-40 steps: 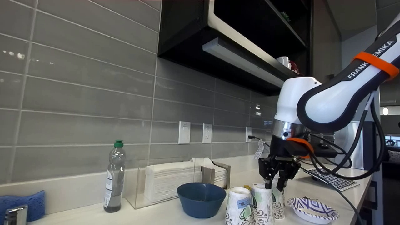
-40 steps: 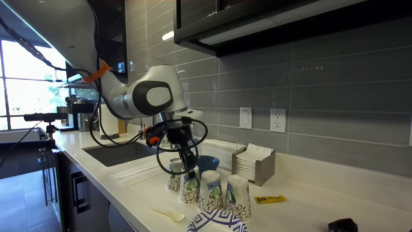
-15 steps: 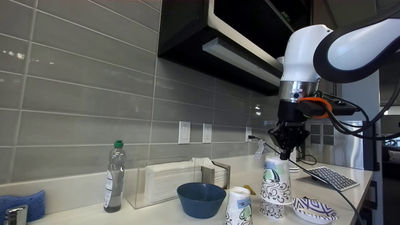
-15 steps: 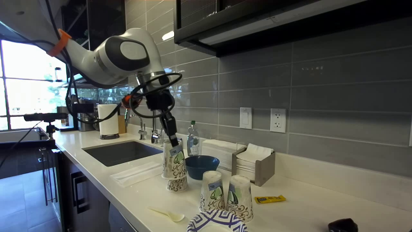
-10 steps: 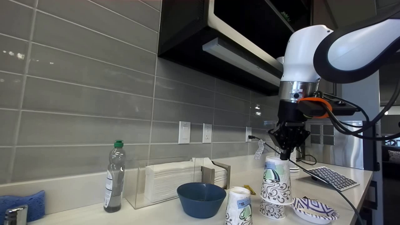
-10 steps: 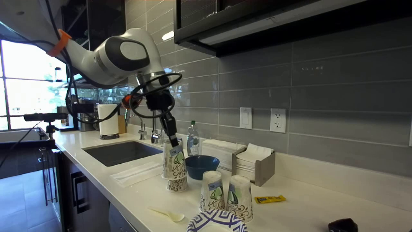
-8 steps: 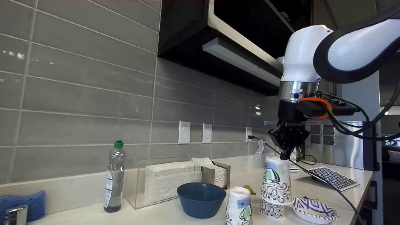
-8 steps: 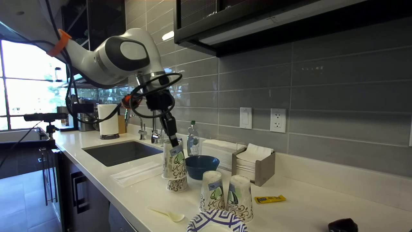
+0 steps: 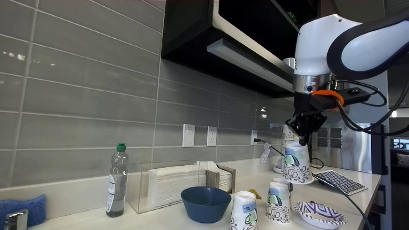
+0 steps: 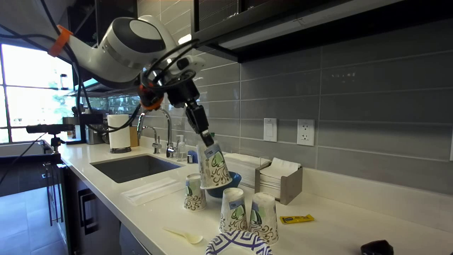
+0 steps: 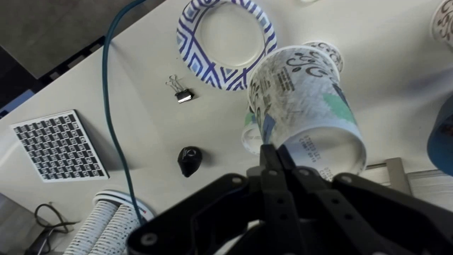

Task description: Stack the cups

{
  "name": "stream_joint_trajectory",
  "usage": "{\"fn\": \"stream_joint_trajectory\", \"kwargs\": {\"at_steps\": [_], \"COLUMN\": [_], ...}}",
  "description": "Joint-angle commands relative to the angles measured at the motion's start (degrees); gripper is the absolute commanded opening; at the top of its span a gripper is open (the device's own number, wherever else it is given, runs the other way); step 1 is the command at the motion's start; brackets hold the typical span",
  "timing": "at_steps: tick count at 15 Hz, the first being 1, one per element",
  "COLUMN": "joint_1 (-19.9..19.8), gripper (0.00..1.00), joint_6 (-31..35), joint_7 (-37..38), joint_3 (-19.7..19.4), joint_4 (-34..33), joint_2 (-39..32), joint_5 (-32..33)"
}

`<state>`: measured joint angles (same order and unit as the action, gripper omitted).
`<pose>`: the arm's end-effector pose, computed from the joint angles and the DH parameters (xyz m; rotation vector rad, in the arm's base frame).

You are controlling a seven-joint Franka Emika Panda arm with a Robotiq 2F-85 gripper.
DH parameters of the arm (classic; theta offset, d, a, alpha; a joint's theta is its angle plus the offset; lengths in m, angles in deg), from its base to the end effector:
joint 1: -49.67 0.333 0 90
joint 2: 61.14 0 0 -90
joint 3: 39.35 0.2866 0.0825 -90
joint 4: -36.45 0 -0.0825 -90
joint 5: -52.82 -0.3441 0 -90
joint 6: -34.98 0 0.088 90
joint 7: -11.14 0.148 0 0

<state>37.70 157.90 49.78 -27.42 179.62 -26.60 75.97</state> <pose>0.3822 -0.0284 0.4670 2.6231 -0.6895 0.5065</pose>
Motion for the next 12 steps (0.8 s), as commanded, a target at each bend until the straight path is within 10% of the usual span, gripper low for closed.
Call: {"fn": "stream_joint_trajectory", "kwargs": {"at_steps": [1,12], "joint_1": [-0.34,0.23], "gripper": [0.01,0.01], "joint_6": [1.74,8.75], "joint_7": [-1.26,-17.14], "joint_3": [-2.57,-10.74], "joint_4": [-1.42,-5.57], "joint_2": [1.96,-6.37], "joint_5": [2.35,-1.32]}}
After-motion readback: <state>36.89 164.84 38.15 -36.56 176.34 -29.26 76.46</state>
